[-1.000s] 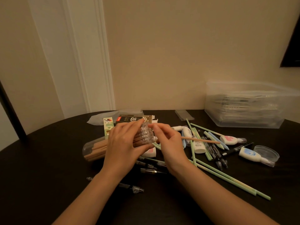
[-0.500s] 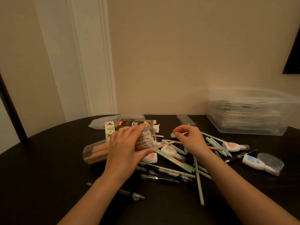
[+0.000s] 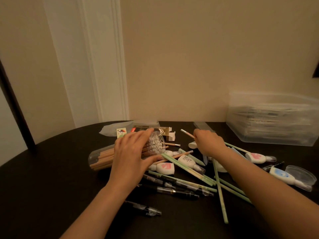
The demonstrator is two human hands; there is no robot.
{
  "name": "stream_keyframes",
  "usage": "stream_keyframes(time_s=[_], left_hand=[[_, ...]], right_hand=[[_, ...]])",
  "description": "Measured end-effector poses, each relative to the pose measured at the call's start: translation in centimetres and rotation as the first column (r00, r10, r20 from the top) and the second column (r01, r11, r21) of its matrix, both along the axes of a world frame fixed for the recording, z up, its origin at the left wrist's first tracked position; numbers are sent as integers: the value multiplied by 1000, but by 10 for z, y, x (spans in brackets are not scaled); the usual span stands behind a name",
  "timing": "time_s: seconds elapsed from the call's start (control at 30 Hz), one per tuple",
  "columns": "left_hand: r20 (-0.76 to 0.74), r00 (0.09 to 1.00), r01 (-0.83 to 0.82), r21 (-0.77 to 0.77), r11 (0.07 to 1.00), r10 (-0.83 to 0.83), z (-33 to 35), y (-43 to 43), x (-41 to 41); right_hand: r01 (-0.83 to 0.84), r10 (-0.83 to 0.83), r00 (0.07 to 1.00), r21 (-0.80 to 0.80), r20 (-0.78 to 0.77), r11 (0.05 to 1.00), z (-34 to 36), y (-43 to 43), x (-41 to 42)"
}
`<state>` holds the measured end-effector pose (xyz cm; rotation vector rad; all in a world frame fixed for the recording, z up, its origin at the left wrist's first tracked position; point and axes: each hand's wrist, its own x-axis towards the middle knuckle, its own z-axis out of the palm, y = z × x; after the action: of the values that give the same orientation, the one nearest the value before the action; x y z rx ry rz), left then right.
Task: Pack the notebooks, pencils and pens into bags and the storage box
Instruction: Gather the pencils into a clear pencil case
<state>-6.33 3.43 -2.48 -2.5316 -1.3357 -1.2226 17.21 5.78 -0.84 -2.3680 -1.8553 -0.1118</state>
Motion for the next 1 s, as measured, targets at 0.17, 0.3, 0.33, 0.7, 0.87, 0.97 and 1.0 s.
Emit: stream_keyframes(time_s=[0.17,0.3,0.33,0.7,0.87,0.97,1.0], left_hand=[[0,1000,1,4,1000,-1,0,1,-4],[6,1000,2,5,1000,-2,1,0,-6],[10,1000,5,6,1000,-5,1,0,-6],[53,998,20,10,1000,-21,5,1,-10],[64,998,13,5,1000,-13,5,1,-11],[56,998,10,2,1000,-10,4,0,-11],[55,998,11,0,1000,-11,4,0,-11]], right_hand=[[-126,122,967,-3,-223,992,6,5,-16],[-156,95,946,-180,-310,971,3,8,-21],[-152,84,946,-200,-312,968,1,9,-22],[24,-3,949,62,-316,998,-5,22,-26],[206,112,768,409,-631,889,7,24,-25],[264,247,660,527,-710,808,19,21,-27],[261,290,635,552,-716,792,22,21,-27]])
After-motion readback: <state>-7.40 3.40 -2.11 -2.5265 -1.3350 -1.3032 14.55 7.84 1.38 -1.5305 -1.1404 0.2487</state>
